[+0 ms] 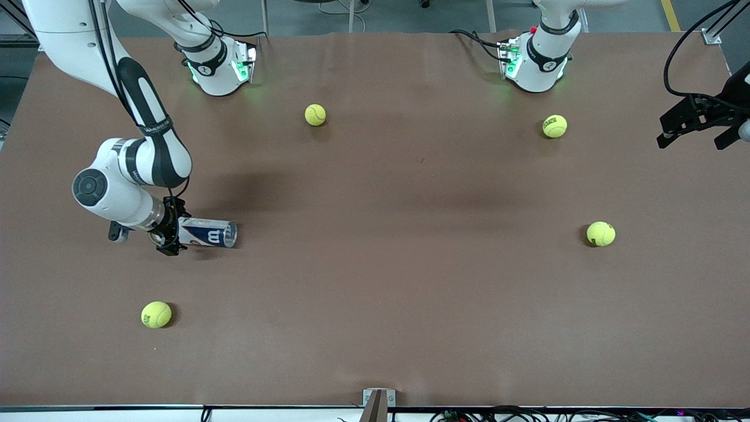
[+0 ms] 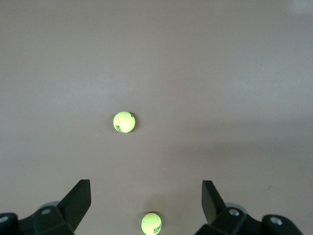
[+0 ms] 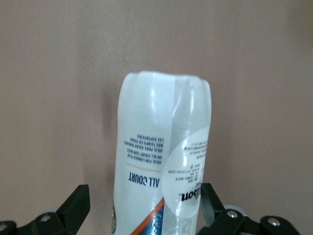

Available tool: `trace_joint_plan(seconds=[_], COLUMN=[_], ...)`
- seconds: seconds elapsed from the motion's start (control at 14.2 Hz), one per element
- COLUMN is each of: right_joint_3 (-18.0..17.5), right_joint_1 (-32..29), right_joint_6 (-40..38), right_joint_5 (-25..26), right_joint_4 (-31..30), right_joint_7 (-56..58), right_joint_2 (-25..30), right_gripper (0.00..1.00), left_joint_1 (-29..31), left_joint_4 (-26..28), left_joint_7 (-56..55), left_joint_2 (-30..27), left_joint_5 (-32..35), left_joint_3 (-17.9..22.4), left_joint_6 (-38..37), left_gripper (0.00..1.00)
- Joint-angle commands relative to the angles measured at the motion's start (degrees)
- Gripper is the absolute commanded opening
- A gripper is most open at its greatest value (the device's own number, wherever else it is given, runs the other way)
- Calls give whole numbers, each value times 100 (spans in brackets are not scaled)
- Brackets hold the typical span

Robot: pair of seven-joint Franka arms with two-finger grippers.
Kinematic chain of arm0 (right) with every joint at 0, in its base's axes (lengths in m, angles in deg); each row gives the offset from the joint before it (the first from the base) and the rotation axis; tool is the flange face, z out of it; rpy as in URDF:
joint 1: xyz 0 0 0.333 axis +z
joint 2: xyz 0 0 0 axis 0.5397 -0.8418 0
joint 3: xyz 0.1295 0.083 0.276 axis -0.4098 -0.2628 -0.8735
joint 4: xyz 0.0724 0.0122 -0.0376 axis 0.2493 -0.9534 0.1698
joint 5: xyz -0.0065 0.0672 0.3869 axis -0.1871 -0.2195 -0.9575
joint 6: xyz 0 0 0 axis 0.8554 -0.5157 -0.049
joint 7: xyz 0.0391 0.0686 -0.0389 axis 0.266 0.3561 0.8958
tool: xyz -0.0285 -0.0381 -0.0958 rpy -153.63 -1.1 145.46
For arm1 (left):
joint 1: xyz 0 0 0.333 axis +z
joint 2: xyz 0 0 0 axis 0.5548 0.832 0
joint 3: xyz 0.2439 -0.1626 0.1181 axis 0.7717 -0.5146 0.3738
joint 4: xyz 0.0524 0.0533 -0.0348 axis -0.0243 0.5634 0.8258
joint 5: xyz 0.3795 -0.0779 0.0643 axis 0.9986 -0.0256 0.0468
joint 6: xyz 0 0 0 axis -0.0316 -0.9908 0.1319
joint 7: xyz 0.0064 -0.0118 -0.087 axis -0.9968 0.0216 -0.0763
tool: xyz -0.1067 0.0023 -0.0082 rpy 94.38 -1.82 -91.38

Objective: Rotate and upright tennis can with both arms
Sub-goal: 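Drag the can with the right gripper toward the table middle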

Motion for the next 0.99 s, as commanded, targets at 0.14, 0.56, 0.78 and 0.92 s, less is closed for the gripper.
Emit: trace_joint_plan(seconds=[0.14, 0.56, 0.78, 0.92], right_joint_3=[12, 4, -5, -14], right_joint_1=[117, 126, 126, 126], right_joint_6=[337, 276, 240, 240], right_joint_5=[-8, -8, -8, -8], right_joint_4=[-69, -60, -42, -25], right_joint_7=[-247, -247, -239, -238], right_joint_2=[-184, -219, -219, -219], right_gripper=[100, 80, 73, 62], left_joint_1=[7, 7, 7, 7], left_joint_4=[24, 33, 33, 24], left_joint_7=[125, 125, 125, 125], left_joint_2=[-33, -33, -33, -33], left_joint_5=[113, 104, 104, 104], left_joint_3=[-4, -4, -4, -4], left_joint_6=[23, 23, 23, 23], left_gripper=[100, 100, 100, 100])
